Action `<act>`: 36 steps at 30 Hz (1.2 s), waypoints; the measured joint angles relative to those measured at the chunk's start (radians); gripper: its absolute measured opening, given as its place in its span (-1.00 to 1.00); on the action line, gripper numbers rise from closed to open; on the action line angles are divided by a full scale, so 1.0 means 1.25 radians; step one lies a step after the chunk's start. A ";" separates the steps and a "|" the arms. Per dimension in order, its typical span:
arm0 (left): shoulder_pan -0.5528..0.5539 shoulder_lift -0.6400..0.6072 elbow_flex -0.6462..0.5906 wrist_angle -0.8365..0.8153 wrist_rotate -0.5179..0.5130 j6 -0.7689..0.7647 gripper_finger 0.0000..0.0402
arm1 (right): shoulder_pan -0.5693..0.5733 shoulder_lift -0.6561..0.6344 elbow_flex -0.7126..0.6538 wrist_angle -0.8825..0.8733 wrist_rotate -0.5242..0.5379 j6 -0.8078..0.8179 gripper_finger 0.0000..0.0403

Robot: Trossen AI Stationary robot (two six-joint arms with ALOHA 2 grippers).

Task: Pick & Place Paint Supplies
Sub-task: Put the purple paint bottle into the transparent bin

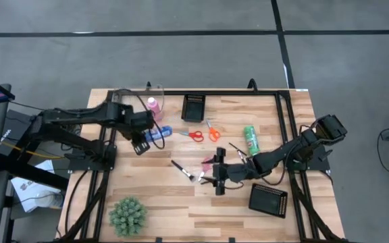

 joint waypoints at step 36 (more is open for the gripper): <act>-0.126 0.204 0.050 0.075 -0.098 0.133 -0.47 | -0.317 0.305 0.230 0.145 -0.326 -0.148 0.30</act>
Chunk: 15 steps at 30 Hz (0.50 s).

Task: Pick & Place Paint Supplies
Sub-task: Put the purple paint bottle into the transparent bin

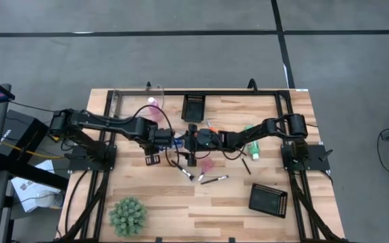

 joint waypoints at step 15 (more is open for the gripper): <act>-0.011 0.000 0.002 0.050 -0.012 0.019 -0.47 | -0.020 0.012 0.030 -0.067 -0.031 -0.017 0.30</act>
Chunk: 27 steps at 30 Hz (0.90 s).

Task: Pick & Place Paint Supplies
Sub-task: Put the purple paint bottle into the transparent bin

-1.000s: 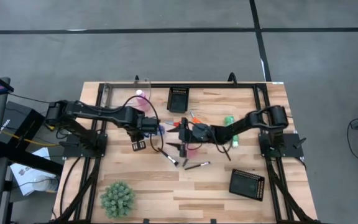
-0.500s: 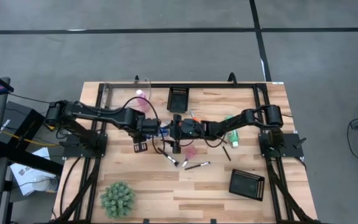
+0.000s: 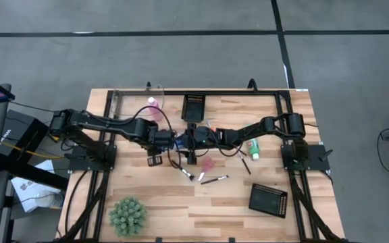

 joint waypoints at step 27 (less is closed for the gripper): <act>-0.038 -0.073 -0.001 0.190 -0.003 0.128 -0.05 | -0.002 0.000 -0.019 -0.023 -0.062 0.028 -0.37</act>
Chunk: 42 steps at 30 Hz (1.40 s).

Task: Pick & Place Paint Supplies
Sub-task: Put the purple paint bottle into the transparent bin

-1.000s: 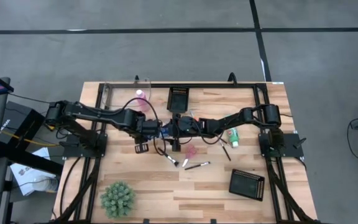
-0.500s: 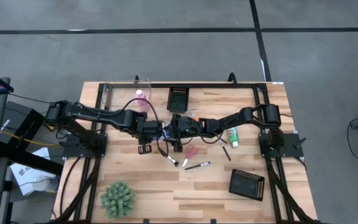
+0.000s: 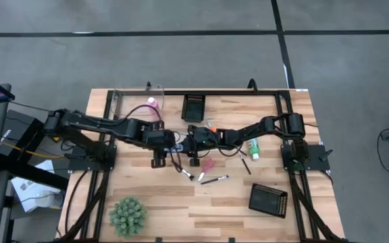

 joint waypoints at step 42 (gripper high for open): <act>-0.038 -0.423 -0.770 1.333 0.040 0.116 0.11 | -0.007 0.000 -0.138 0.521 -0.108 0.073 -0.38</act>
